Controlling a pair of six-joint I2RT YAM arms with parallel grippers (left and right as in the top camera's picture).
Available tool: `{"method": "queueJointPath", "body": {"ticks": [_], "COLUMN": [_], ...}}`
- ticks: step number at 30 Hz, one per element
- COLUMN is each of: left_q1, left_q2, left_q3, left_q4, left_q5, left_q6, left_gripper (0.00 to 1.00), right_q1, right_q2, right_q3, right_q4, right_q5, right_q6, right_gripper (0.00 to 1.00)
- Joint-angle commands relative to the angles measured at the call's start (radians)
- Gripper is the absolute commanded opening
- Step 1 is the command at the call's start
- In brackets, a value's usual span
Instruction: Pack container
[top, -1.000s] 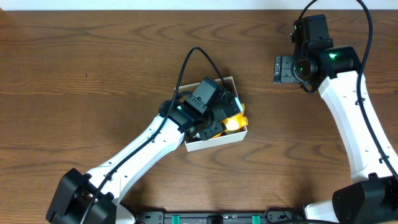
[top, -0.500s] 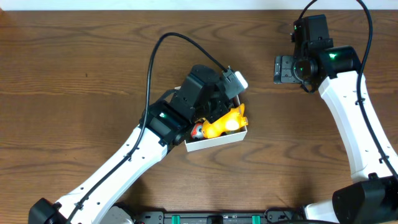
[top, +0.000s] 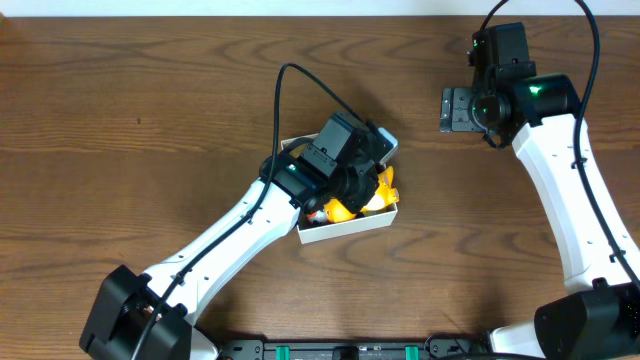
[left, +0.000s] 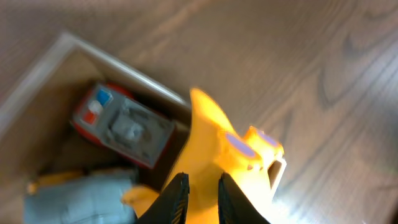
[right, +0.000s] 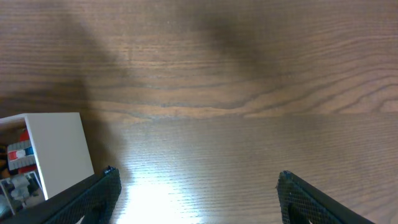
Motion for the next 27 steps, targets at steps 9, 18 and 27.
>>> {"method": "queueJointPath", "body": {"ticks": [9, 18, 27], "left_q1": [0.000, 0.000, 0.000], "left_q2": [0.002, 0.076, 0.228], "left_q3": [0.008, 0.003, 0.003], "left_q4": [-0.082, -0.070, -0.102], "left_q5": [0.097, 0.106, 0.108], "left_q6": [-0.055, -0.057, -0.057], "left_gripper": [0.18, 0.19, 0.13], "right_q1": [-0.003, -0.003, -0.003], "right_q2": [0.007, 0.007, 0.007], "right_q3": [-0.002, -0.002, -0.002], "right_q4": [0.006, 0.006, 0.005], "right_q5": [0.001, 0.000, 0.000], "right_q6": [-0.004, -0.004, -0.004], "right_gripper": [0.84, 0.83, 0.83]}}
